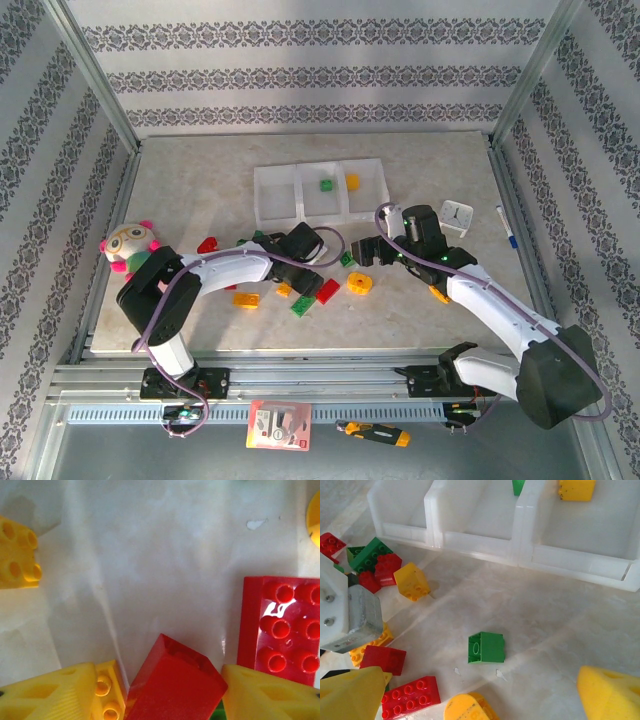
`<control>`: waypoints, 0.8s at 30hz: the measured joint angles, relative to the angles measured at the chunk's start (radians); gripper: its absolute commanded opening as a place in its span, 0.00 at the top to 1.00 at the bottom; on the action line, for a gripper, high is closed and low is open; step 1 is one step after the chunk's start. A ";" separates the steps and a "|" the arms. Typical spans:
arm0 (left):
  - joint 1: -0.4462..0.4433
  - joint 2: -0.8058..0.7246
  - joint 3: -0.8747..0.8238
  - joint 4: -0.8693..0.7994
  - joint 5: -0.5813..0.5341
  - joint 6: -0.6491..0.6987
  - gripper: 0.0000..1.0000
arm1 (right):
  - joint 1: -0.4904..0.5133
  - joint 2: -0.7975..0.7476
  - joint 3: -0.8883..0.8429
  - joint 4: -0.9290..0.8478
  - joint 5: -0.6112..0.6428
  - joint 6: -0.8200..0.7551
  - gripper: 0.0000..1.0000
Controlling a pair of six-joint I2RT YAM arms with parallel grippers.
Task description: Sort the legos into containers by color
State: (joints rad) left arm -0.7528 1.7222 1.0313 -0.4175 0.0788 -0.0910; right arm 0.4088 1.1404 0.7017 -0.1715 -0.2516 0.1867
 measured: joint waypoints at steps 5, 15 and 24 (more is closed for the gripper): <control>0.000 0.025 0.001 0.011 -0.004 0.027 0.47 | 0.000 0.000 -0.002 0.000 0.000 0.000 0.02; 0.000 0.045 0.010 -0.001 -0.038 0.021 0.65 | 0.000 -0.001 -0.002 0.000 0.000 0.000 0.02; 0.044 -0.039 0.140 -0.015 -0.121 -0.011 0.72 | 0.002 -0.001 -0.001 0.000 0.000 0.000 0.02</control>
State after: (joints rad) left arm -0.7090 1.6833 1.1709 -0.4328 -0.0425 -0.1024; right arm 0.4107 1.1393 0.7006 -0.1715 -0.2520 0.1867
